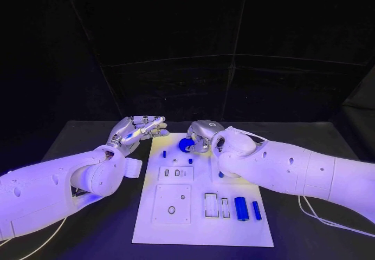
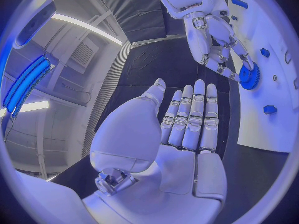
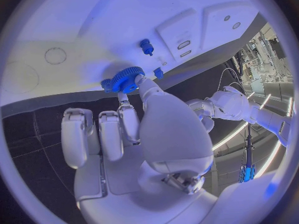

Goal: Assemble the parts on the task board

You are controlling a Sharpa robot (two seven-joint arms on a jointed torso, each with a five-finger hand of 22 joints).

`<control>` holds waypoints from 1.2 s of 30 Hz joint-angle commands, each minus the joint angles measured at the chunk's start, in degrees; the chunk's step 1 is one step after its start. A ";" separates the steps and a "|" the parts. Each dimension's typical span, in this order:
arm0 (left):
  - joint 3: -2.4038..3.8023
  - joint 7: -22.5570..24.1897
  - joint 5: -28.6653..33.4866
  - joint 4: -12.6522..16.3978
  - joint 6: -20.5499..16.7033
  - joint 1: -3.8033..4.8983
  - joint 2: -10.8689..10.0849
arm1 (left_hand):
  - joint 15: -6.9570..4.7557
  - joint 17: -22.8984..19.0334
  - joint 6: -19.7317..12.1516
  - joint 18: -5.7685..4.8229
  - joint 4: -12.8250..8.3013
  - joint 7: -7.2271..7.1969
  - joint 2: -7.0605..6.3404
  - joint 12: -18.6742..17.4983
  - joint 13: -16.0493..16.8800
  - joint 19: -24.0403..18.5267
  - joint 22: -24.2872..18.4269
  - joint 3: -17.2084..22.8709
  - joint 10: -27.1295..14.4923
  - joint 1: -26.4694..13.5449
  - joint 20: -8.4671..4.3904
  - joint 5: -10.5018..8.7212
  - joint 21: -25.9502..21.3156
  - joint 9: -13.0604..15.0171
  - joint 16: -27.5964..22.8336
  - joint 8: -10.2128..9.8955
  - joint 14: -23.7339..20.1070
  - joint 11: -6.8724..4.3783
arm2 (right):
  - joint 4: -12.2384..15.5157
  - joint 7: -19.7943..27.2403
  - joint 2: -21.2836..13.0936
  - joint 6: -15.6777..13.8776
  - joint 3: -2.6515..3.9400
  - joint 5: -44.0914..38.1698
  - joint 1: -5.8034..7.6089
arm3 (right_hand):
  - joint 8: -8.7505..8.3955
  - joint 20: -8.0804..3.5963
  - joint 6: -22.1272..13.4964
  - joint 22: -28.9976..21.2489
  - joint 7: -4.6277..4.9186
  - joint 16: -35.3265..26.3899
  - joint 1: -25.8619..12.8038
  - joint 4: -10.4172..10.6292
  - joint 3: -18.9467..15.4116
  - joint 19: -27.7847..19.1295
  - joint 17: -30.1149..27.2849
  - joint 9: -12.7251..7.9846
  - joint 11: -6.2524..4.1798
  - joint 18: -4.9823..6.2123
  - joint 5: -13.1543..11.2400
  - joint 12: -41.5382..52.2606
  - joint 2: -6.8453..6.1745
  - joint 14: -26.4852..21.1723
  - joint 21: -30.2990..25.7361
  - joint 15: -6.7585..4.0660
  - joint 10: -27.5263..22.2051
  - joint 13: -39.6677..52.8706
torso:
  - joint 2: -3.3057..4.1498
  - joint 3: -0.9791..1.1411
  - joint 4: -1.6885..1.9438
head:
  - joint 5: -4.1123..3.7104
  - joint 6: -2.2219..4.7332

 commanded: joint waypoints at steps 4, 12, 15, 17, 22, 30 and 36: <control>0.06 0.32 0.09 0.13 0.84 0.10 -0.01 | 0.24 0.09 0.13 0.41 -0.38 0.34 0.00 -0.38 0.00 0.29 -0.05 0.10 0.18 -0.22 -0.02 0.32 -0.37 -0.03 -0.16 -0.22 0.14 0.25 | -0.42 -1.45 0.13 -0.42 -0.09 -0.25 -0.13 | -1.18 -0.14 -0.59 8.89 0.00 -0.27 -1.02 0.28 0.44 1.93 5.87 -0.05 0.49 -0.35 -1.53 -1.08 -0.42 4.17 0.11 0.21 -0.58 -0.39 | -0.04 0.07 -0.05 | 0.08 -0.05; 0.06 0.34 0.09 0.01 0.90 0.10 -0.07 | 0.24 0.10 0.13 0.41 -0.39 0.34 0.01 -0.40 0.00 0.30 -0.06 0.09 0.18 -0.23 -0.02 0.31 -0.38 -0.03 -0.18 -0.24 0.15 0.25 | -0.19 -1.30 0.11 -0.17 -0.09 0.40 -0.14 | -2.87 0.32 -2.81 8.42 0.58 -0.45 -1.72 0.30 0.44 1.58 5.63 -0.04 1.04 -0.24 -3.14 -2.66 -1.49 4.10 -0.09 0.70 -1.70 -1.75 | -0.03 0.07 -0.06 | 0.06 0.00; 0.06 0.32 0.09 0.01 0.90 0.10 -0.06 | 0.24 0.10 0.13 0.41 -0.39 0.34 0.01 -0.40 0.00 0.30 -0.06 0.09 0.18 -0.23 -0.02 0.31 -0.38 -0.03 -0.18 -0.24 0.15 0.25 | -0.10 -0.99 0.14 0.06 -0.09 0.81 -0.13 | -4.30 0.60 -4.88 8.24 0.90 -0.52 -2.91 0.98 -0.46 1.45 5.53 -0.10 1.40 -0.20 -5.29 -3.18 -2.32 4.08 -0.17 1.00 -2.04 -2.20 | -0.01 0.07 -0.08 | 0.04 0.03; 0.06 0.31 0.09 0.00 0.91 0.10 -0.05 | 0.24 0.10 0.13 0.41 -0.39 0.34 0.01 -0.40 0.00 0.30 -0.06 0.09 0.18 -0.23 -0.02 0.31 -0.38 -0.03 -0.18 -0.24 0.15 0.25 | -0.05 -0.79 0.17 0.14 -0.09 1.11 -0.13 | -4.80 0.77 -5.45 8.19 1.04 -0.56 -4.22 1.97 -1.49 1.41 5.48 -0.02 1.57 -0.19 -5.92 -3.24 -2.71 4.07 -0.19 1.15 -2.07 -2.25 | -0.02 0.05 -0.06 | 0.03 0.04; 0.06 0.28 0.09 -0.02 0.91 0.10 -0.06 | 0.24 0.10 0.13 0.41 -0.39 0.34 0.01 -0.40 0.00 0.30 -0.06 0.09 0.18 -0.23 -0.02 0.31 -0.38 -0.03 -0.18 -0.24 0.15 0.25 | 0.07 -0.33 0.09 0.56 -0.09 2.16 -0.13 | -5.30 1.11 -5.50 8.26 1.29 -0.53 -7.85 6.07 -4.37 1.45 5.60 0.22 1.88 -0.20 -6.18 -3.10 -2.42 4.10 -0.19 1.45 -2.01 -2.08 | -0.03 0.03 -0.03 | 0.03 -0.01; 0.06 0.28 0.09 -0.06 0.93 0.10 -0.16 | 0.24 0.10 0.13 0.41 -0.39 0.34 0.01 -0.40 0.00 0.30 -0.06 0.09 0.18 -0.23 -0.02 0.31 -0.38 -0.03 -0.18 -0.24 0.15 0.25 | 1.21 0.46 -1.48 -1.39 -0.09 3.45 -0.13 | -5.28 1.23 -4.58 8.43 1.35 -0.47 -9.45 9.37 -7.16 1.55 5.77 0.35 1.96 -0.23 -2.15 -2.66 -1.28 4.13 -0.14 1.54 -1.83 -1.58 | -0.04 0.07 -0.09 | 0.12 0.02; 0.06 0.31 0.09 -0.13 0.92 0.10 -0.49 | 0.25 0.11 0.13 0.41 -0.43 0.35 0.02 -0.44 0.00 0.31 -0.10 0.07 0.19 -0.27 -0.02 0.31 -0.41 -0.03 -0.23 -0.26 0.15 0.26 | 5.46 8.73 -7.64 -5.72 -0.09 10.34 0.02 | -5.24 1.07 -3.82 8.39 1.15 -0.57 -4.39 6.97 -6.53 1.51 5.61 0.36 1.71 -0.21 -1.07 -2.32 0.50 4.09 -0.17 1.34 -1.63 -1.13 | -0.21 0.07 -0.31 | 0.09 0.29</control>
